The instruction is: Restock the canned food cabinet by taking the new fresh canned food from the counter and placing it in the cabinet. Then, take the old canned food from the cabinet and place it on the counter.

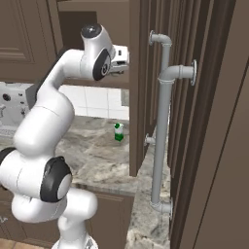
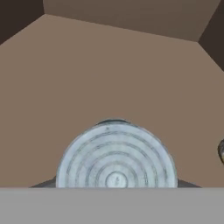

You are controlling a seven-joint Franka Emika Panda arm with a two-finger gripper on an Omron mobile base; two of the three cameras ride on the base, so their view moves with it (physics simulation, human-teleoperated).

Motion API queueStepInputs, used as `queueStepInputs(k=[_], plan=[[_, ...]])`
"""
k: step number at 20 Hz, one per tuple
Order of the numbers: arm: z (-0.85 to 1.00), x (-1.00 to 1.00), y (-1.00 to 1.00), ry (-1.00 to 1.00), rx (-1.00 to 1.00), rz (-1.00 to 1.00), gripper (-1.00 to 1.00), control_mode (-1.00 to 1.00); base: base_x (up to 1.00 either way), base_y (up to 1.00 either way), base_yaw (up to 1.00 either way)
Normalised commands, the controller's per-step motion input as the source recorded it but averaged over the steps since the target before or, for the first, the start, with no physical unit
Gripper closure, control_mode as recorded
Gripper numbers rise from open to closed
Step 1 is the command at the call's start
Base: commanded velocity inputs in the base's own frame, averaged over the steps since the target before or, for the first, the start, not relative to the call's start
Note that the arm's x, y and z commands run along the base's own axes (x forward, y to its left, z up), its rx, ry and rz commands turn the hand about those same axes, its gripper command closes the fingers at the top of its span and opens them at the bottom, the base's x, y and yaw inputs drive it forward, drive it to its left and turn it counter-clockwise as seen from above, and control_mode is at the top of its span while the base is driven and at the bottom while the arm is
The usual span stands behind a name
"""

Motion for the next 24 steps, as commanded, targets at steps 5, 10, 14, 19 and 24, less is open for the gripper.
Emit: queueStepInputs(k=[5, 10, 14, 19, 24], plan=[[0.00, 0.73, 0.00, 0.13, 0.00, 0.00, 1.00, -1.00, 0.00, 0.00, 0.00], [-0.03, 0.65, 0.00, 0.11, 0.00, 0.00, -1.00, -1.00, 0.00, 0.00, 0.00], [-0.16, 0.35, 0.00, 0.01, 0.00, 0.00, -1.00, -1.00, 0.00, 0.00, 0.00], [0.00, 0.02, 0.00, 0.00, 0.00, 0.00, -1.00, -1.00, 0.00, 0.00, 0.00], [-0.02, -0.05, 0.00, -0.11, 0.00, 0.00, -1.00, -1.00, 0.00, 0.00, 0.00]])
